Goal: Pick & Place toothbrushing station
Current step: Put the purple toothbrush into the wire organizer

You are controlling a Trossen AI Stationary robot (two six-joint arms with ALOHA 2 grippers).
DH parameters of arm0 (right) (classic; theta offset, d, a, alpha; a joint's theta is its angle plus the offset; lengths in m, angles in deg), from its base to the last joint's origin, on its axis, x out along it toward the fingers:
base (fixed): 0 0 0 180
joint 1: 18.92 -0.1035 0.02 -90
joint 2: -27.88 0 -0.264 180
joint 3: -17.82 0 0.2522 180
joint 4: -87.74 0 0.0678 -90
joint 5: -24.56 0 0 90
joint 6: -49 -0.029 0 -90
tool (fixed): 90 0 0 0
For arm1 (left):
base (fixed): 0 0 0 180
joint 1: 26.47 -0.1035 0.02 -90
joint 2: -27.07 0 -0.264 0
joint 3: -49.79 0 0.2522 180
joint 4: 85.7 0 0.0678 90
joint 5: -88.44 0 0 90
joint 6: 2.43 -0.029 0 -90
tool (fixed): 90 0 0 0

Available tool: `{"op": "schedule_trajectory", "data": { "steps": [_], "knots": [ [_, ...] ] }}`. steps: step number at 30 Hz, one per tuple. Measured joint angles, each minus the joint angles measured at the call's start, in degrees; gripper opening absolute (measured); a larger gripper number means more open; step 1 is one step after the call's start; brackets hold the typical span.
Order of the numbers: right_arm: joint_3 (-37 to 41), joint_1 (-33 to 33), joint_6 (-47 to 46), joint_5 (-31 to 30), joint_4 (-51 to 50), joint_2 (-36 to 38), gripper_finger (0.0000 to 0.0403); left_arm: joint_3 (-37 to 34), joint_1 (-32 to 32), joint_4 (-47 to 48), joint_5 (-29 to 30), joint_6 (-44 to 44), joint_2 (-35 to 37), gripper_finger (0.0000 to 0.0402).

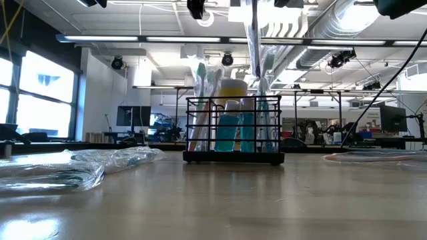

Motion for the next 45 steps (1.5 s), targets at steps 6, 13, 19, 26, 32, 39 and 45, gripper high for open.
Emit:
{"op": "schedule_trajectory", "data": {
  "steps": [6,13,19,26,32,39,45],
  "knots": [
    [0.0,0.0,0.02,-0.77,-0.2,0.0,0.0182,0.0,-0.02,-0.33,1.37,0.0,0.0,0.0],
    [0.0,1.57,-1.97,-0.98,-1.29,0.0,0.0161,0.7,-0.02,-0.35,1.49,-0.46,0.07,0.0],
    [0.0,2.62,-4.3,-0.79,-1.13,0.0,0.016,0.74,-0.07,0.42,1.7,-0.48,0.09,0.0],
    [0.0,2.64,-4.02,0.67,-1.13,0.0,0.016,0.74,-0.04,1.11,2.7,-0.57,0.09,0.0],
    [-0.02,2.64,-3.98,0.83,-1.92,0.0,0.0158,0.76,-0.04,1.16,2.82,-0.61,0.09,0.0],
    [-0.02,2.64,-1.15,0.68,-2.76,0.0,0.0095,0.76,-0.04,1.23,3.02,-0.61,0.09,0.0],
    [-0.02,2.56,1.67,1.0,-2.93,0.0,0.0042,0.85,-0.07,1.3,3.32,-0.61,0.09,0.0]
  ]
}}
